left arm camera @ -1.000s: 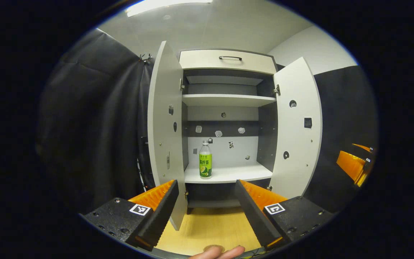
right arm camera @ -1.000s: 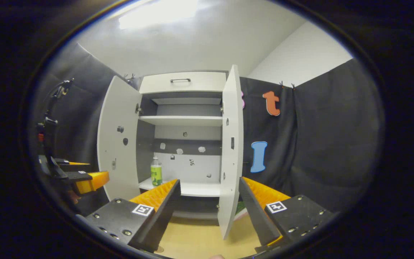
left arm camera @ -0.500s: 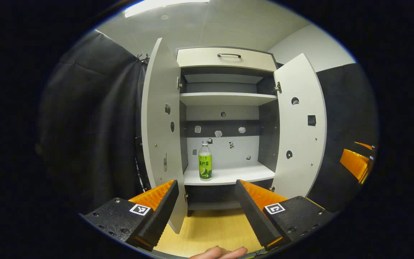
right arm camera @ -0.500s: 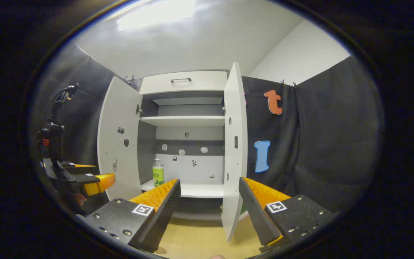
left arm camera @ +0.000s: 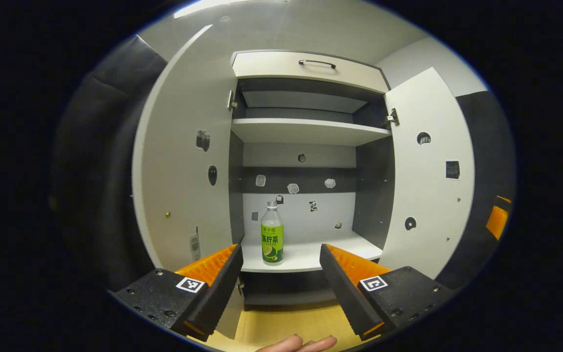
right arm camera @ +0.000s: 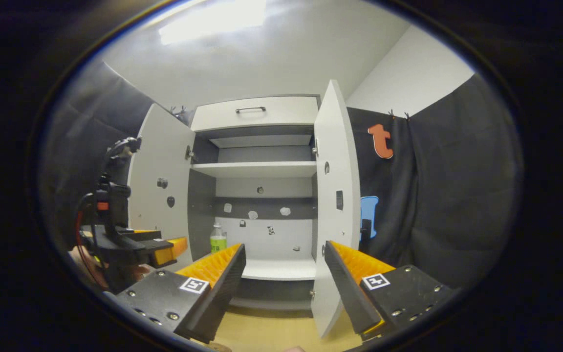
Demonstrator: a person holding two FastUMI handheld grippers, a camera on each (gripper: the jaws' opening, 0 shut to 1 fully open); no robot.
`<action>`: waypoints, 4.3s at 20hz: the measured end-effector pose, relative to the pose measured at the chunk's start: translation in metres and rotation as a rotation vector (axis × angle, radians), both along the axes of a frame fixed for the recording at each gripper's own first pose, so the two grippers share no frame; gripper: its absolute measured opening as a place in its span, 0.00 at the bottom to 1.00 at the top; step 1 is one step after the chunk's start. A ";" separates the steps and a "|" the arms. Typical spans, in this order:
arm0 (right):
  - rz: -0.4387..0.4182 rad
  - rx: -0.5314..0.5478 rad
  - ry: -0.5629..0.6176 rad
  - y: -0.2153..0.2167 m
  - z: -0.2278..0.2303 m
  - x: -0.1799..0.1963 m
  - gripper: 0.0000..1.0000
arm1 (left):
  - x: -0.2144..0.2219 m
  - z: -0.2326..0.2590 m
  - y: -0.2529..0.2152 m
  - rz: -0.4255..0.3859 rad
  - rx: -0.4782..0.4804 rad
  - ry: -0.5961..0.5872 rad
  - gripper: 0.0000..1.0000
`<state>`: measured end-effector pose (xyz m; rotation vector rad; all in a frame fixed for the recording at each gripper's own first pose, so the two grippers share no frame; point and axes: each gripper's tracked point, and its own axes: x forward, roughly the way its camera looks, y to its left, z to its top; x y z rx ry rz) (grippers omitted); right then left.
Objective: Grasp the bottle in the cabinet with the left hand and place it on the coaster, then close the right door with the right hand and the left door with the left hand.
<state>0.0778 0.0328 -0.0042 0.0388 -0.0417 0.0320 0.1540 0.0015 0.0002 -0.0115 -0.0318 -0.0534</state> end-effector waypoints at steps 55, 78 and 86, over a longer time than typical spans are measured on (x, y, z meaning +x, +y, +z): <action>0.089 0.025 -0.023 0.014 -0.019 -0.022 0.98 | -0.042 -0.094 0.007 -0.041 -0.045 0.121 0.80; -0.002 0.092 0.103 0.010 -0.082 0.038 0.98 | -0.109 -0.393 -0.042 -0.266 -0.003 0.304 0.81; -0.009 0.045 0.114 0.010 -0.096 0.032 0.98 | -0.122 -0.426 -0.048 -0.328 0.024 0.377 0.81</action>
